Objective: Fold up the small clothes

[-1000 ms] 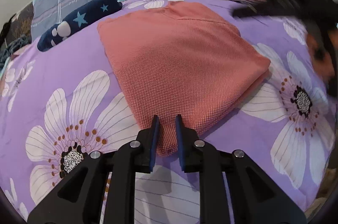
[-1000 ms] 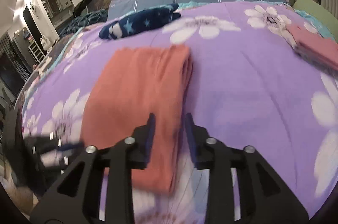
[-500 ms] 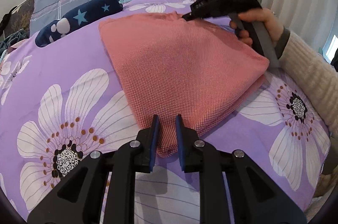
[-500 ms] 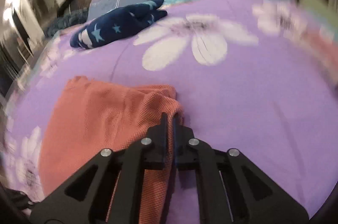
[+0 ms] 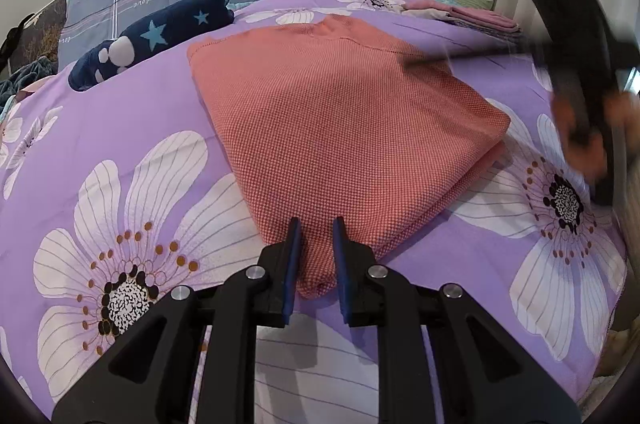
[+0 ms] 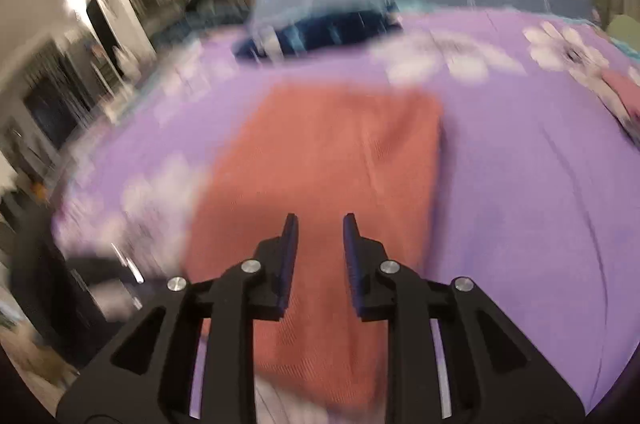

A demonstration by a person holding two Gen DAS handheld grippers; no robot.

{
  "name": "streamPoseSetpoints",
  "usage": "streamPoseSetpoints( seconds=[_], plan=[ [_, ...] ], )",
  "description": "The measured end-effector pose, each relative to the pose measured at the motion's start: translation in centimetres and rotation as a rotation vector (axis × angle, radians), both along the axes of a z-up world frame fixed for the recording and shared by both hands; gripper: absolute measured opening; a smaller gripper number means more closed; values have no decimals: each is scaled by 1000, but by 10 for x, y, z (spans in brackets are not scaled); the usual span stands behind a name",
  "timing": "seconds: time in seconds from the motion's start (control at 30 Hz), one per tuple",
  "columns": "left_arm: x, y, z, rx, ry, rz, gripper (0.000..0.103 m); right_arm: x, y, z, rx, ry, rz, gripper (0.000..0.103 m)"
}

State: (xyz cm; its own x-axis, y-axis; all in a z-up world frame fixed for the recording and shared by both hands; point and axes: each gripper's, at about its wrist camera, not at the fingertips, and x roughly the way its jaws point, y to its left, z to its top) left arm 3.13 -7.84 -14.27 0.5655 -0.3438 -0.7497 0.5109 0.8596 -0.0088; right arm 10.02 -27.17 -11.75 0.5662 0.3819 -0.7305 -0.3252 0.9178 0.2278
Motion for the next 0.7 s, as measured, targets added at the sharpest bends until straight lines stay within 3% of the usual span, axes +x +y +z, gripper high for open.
streamPoseSetpoints(
  seconds=[0.03,0.07,0.33,0.4,0.47,0.53,0.57,0.6,0.7],
  plan=[
    [0,0,0,3,-1,-1,18,-10,1,-22,-63,32,-19,22],
    [0,-1,0,9,-3,-1,18,-17,0,-30,-72,-8,-23,22],
    [-5,-2,3,38,-35,19,21,-27,33,-25,-303,-84,-50,24],
    [-8,-2,6,39,-41,26,24,-26,25,-22,-257,-61,-71,26],
    [-11,2,15,29,-50,21,28,-27,8,-14,-142,-35,-85,33],
    [-10,8,26,23,-73,16,44,-26,-8,0,-61,-51,-102,40],
    [-8,12,33,19,-86,23,52,-25,-14,7,-47,-63,-114,52],
    [-6,14,38,13,-93,29,59,-23,-20,12,-35,-74,-124,56],
    [11,23,52,-22,-99,46,61,-6,-34,21,5,-60,-134,56]
  ],
)
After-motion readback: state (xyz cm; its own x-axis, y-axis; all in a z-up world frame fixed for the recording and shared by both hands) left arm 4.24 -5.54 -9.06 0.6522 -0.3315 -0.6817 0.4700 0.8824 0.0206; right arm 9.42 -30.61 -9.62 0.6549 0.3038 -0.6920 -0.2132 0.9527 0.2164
